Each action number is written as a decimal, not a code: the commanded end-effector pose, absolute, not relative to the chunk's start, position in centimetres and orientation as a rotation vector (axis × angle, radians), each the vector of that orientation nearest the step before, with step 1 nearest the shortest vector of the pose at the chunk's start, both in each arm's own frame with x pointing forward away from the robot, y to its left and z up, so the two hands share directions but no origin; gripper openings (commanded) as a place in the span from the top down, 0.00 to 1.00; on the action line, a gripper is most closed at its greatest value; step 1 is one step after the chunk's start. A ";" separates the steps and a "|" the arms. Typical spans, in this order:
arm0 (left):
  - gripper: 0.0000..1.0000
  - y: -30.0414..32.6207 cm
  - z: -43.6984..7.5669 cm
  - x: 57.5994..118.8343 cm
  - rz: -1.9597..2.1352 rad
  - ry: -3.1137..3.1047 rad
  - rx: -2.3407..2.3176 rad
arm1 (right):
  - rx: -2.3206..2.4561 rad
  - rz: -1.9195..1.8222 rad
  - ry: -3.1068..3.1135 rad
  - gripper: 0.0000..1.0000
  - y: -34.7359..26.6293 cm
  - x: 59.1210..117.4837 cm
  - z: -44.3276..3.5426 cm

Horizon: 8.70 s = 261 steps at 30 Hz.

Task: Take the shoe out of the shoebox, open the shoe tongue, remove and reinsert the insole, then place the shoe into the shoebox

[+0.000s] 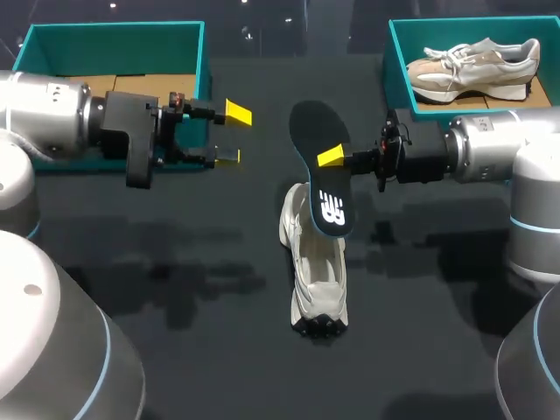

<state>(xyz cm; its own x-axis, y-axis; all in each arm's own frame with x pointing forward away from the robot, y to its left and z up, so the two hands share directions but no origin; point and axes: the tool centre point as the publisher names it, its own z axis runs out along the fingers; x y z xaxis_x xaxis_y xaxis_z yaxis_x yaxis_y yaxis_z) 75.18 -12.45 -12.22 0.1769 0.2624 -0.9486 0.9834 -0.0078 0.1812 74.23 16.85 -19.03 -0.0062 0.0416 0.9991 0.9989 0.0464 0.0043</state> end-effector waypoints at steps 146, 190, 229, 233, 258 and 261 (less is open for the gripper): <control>0.00 -16.8 -15.9 78.5 -0.889 1.497 1.523 | -1.206 -1.156 -1.267 1.00 17.0 74.2 -19.0; 0.62 -20.7 -19.0 77.9 -1.130 1.399 1.188 | -1.203 -1.215 -1.143 1.00 20.4 72.8 -18.0; 1.00 -21.1 -19.1 77.5 -1.120 1.392 1.189 | -1.174 -1.275 -1.125 0.00 18.5 73.3 -18.4; 1.00 -20.0 -18.7 76.9 -1.128 1.398 1.176 | -1.152 -1.330 -1.204 0.00 15.9 73.4 -18.1; 1.00 -19.7 -17.8 73.0 -1.238 1.493 1.292 | -1.037 -1.531 -1.759 0.00 11.0 72.4 -18.9; 1.00 -19.7 -17.6 71.9 -1.328 1.521 1.255 | -0.940 -1.575 -1.896 0.00 9.7 72.2 -19.6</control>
<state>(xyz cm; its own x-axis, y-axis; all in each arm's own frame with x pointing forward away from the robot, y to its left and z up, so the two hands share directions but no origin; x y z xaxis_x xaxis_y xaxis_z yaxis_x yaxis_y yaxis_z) 71.97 -20.24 -17.77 -0.2241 0.1944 -0.9550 0.9733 -0.0057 -0.2296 73.26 11.71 -20.06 -0.4047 0.1219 0.9063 0.9132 0.0015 0.4075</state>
